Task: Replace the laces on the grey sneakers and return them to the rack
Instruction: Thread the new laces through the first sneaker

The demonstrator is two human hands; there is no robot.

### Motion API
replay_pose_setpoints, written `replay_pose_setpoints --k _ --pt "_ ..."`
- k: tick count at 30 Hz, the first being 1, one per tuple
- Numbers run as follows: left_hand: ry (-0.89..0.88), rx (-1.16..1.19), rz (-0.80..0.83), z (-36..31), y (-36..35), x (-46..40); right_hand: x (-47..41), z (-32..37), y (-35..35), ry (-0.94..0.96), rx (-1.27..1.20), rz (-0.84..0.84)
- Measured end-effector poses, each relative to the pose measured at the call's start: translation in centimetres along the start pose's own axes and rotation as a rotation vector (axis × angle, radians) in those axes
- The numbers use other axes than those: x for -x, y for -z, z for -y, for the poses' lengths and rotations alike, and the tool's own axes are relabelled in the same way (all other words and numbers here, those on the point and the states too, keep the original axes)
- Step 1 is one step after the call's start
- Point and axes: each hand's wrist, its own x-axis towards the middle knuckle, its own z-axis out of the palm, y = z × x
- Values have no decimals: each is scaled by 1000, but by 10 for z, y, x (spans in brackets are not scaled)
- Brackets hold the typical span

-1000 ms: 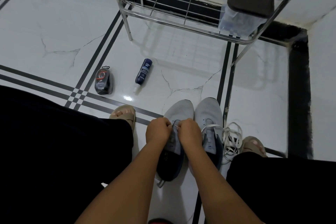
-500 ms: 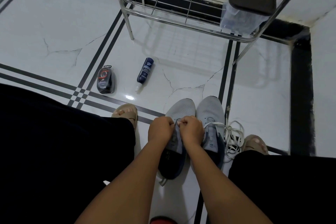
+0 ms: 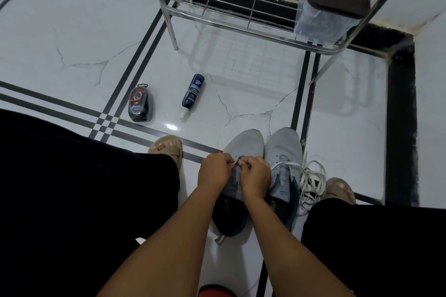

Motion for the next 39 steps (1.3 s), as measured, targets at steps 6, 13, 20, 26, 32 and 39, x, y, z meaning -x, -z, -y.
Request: replay_pose_setpoints --k 6,13,20,26,32,39 --pt "17 -13 7 5 0 -1 -3 -1 2 120 171 145" --pt "16 -6 15 3 -2 -1 0 -1 0 121 202 50" --pt "36 -10 11 5 -2 -3 0 1 -4 -58 -23 28" --pt "63 -8 25 13 -4 -2 2 1 -9 -35 127 107" --pt "52 12 33 11 -6 0 1 -2 -13 -123 149 96" --pt "2 -17 43 12 -7 -1 5 -1 -5 -86 52 52"
